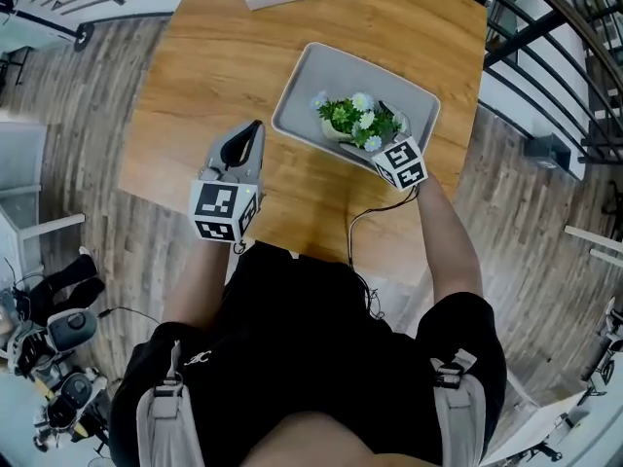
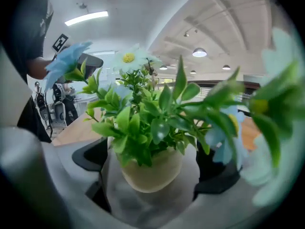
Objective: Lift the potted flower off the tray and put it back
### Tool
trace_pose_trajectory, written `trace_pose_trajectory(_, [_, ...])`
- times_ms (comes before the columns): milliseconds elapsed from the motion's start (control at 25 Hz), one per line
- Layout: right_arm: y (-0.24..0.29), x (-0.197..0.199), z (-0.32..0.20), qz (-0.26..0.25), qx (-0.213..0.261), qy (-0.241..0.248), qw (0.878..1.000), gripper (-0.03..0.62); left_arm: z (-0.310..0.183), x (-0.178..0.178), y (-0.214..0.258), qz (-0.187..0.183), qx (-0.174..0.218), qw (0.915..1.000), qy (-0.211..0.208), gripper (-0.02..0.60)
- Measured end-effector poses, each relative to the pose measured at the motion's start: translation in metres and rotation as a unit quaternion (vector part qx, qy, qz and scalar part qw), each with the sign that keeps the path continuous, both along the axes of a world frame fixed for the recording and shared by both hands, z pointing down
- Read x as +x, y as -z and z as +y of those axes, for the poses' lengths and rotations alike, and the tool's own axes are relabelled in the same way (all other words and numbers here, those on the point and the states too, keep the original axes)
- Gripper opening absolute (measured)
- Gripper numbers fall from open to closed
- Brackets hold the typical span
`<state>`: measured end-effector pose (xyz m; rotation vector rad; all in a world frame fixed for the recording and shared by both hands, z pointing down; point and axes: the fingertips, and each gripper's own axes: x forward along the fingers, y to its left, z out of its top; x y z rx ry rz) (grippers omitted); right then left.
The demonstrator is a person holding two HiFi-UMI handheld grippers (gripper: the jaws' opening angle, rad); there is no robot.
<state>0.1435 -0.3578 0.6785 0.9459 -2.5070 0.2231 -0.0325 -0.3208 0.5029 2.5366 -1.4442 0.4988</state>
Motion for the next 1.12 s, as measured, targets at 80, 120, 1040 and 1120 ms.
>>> trace_pose_trajectory(80, [0.001,-0.006,0.0,-0.005,0.009,0.029,1.0,0.577,0.002,-0.002,-0.012,-0.004,-0.01,0.9999,0.009,0.014])
trace_pose_trajectory(120, [0.002,-0.008,0.0,-0.009,0.011,0.045,0.999,0.577,0.003,-0.003,-0.017,-0.006,-0.015,0.9998,0.013,0.015])
trace_pose_trajectory(1040, [0.002,-0.034,0.001,-0.031,0.012,0.059,0.998,0.551,-0.006,-0.001,-0.026,0.004,-0.019,0.9997,0.015,0.015])
trace_pose_trajectory(1120, [0.012,-0.033,-0.004,-0.041,0.018,0.038,0.998,0.551,-0.007,-0.005,-0.024,0.006,-0.016,0.9997,0.015,0.015])
